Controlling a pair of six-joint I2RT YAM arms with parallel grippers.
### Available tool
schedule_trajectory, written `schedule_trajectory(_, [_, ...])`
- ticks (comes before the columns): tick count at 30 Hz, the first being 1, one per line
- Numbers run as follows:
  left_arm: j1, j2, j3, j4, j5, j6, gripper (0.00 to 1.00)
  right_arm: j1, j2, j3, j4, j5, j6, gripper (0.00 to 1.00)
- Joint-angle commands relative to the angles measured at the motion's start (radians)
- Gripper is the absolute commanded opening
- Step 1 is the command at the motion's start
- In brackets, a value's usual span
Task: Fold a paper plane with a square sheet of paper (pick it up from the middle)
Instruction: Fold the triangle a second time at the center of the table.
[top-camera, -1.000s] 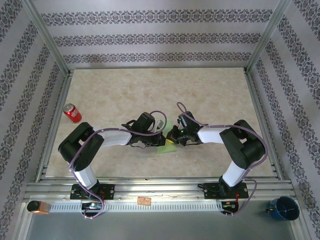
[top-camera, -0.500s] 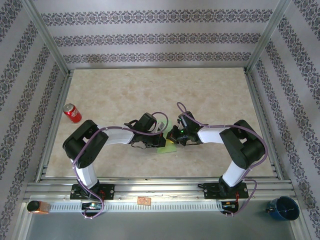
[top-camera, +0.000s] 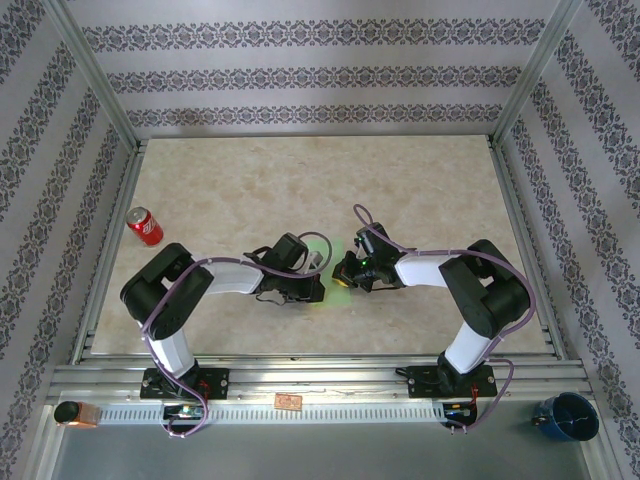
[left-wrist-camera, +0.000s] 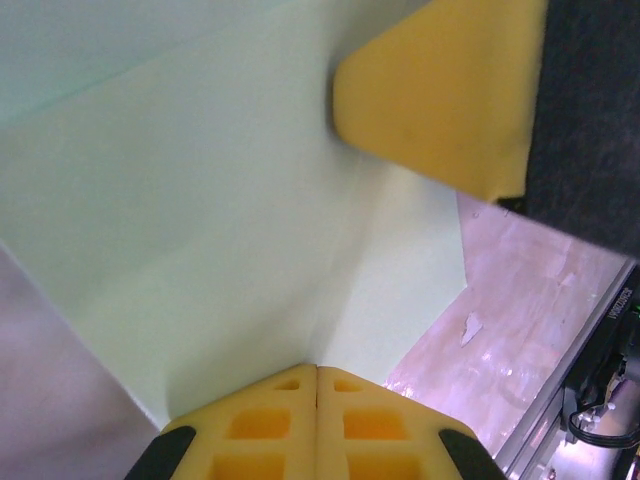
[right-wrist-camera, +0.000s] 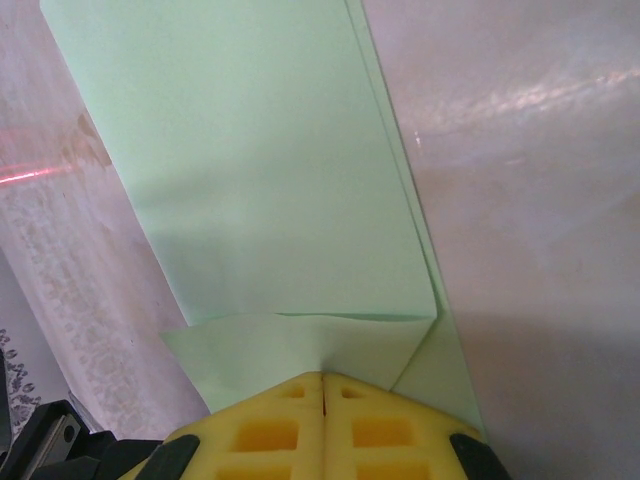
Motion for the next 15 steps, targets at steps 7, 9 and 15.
schedule_trajectory(7, [-0.007, -0.065, -0.101, -0.077, -0.012, 0.001, 0.04, -0.007, 0.036, -0.031, -0.066, 0.051, -0.020, 0.00])
schedule_trajectory(9, [-0.007, -0.088, -0.120, -0.092, -0.028, 0.001, 0.04, -0.007, 0.036, -0.030, -0.065, 0.050, -0.020, 0.00])
schedule_trajectory(15, [-0.007, -0.160, -0.143, -0.128, -0.037, 0.009, 0.04, -0.006, 0.035, -0.026, -0.067, 0.047, -0.020, 0.00])
